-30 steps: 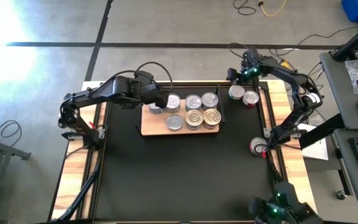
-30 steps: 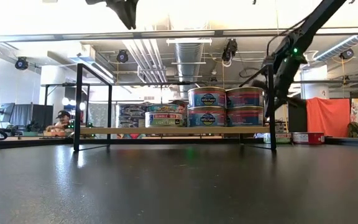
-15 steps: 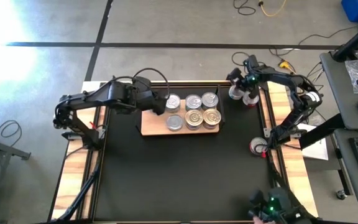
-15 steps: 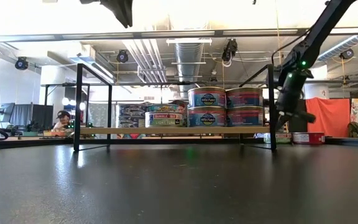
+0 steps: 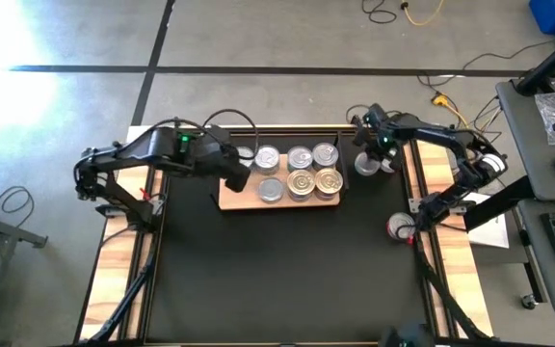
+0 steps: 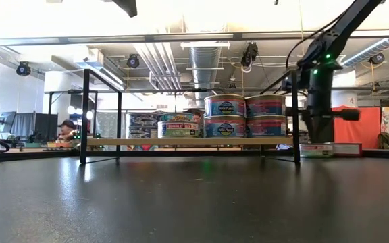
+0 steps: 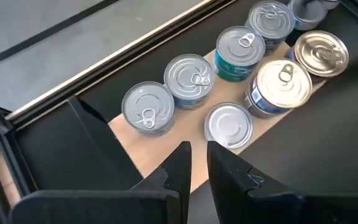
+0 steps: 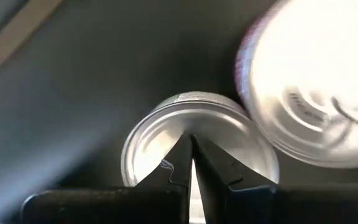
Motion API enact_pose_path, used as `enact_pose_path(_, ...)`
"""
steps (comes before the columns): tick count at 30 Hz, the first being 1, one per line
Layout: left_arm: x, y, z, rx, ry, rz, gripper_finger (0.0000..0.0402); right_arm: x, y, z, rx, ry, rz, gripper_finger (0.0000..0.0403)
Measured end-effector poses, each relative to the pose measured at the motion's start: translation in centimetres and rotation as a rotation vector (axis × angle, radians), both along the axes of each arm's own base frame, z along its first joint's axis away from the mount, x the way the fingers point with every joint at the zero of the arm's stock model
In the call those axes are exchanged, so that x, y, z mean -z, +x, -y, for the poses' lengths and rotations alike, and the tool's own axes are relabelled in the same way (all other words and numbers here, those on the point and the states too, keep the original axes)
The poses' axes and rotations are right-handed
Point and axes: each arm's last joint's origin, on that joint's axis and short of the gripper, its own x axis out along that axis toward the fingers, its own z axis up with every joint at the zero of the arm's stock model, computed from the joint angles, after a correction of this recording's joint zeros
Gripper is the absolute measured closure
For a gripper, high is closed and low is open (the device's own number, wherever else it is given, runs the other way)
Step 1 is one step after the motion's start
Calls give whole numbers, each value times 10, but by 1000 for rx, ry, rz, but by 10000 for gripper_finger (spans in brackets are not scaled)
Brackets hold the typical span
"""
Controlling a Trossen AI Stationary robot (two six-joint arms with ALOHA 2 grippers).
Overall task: Stack canned seafood by type on shelf
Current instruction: Stack the green and white tuna can on the green and white tuna can
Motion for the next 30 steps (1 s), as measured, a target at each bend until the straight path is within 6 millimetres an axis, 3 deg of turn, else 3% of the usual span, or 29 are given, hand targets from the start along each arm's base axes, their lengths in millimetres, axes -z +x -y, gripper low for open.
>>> enact_pose_path(4, -11, -23, -2, -7, 35, 1, 365, 5, -2, -37, -73, 48, -50, 390)
enact_pose_path(10, -31, -69, -3, -42, 56, 113, 365, 21, -21, -93, -133, 103, -84, 390)
enact_pose_path(15, -35, -97, -3, -51, 50, 178, 365, 20, -37, -128, -220, 101, -52, 390)
enact_pose_path(18, -32, -106, -4, -47, 79, 191, 365, 16, -40, -138, -284, 72, -29, 390)
enact_pose_path(24, -27, -94, -5, 18, 163, 340, 365, 15, -29, -155, -508, 64, -25, 390)
enact_pose_path(30, -23, -50, -6, 59, 408, 534, 365, 19, -11, -178, -755, 17, -59, 390)
